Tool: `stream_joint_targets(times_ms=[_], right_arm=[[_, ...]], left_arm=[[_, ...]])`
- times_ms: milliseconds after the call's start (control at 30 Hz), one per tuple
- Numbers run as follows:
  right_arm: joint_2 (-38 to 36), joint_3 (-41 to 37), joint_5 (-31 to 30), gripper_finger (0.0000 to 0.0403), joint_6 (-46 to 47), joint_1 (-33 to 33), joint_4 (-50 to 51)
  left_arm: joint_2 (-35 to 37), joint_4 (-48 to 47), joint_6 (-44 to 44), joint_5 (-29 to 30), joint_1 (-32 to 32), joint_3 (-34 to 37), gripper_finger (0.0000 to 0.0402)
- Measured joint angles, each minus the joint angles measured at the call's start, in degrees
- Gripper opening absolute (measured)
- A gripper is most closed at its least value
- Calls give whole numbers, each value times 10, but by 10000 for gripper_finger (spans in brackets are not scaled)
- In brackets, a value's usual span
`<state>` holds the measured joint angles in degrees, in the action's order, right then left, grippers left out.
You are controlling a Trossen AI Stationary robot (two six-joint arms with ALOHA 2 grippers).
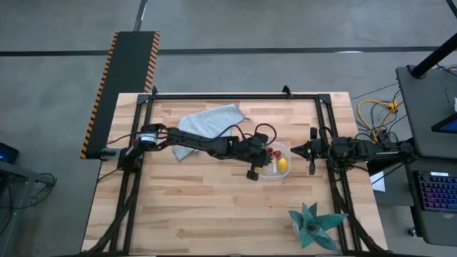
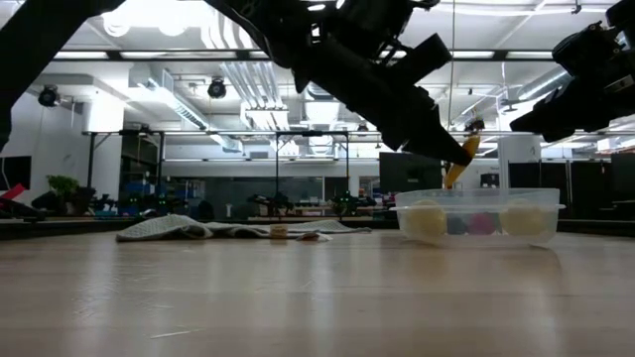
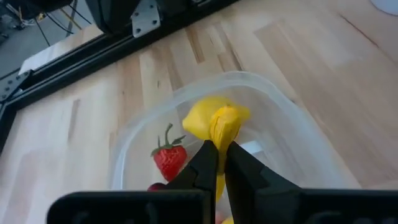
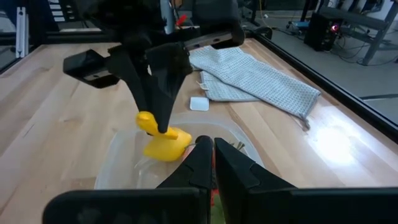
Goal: Pick and placing Produce into tupperware
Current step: Put the corn into the transparent container, then return to Home Position
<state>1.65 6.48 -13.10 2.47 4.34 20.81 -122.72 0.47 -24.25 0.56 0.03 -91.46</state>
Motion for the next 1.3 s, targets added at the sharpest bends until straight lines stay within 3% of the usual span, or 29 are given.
stream_joint_targets(times_ms=[567,1100,1300], right_arm=[[0,0,0,9,0,0,0],[0,0,0,9,3,0,0],[0,0,0,9,-7,0,0]], left_arm=[[0,7,15,-3,1,27,2],[0,23,38,-30,-1,23,142],[61,21,59,-57,-2,11,130]])
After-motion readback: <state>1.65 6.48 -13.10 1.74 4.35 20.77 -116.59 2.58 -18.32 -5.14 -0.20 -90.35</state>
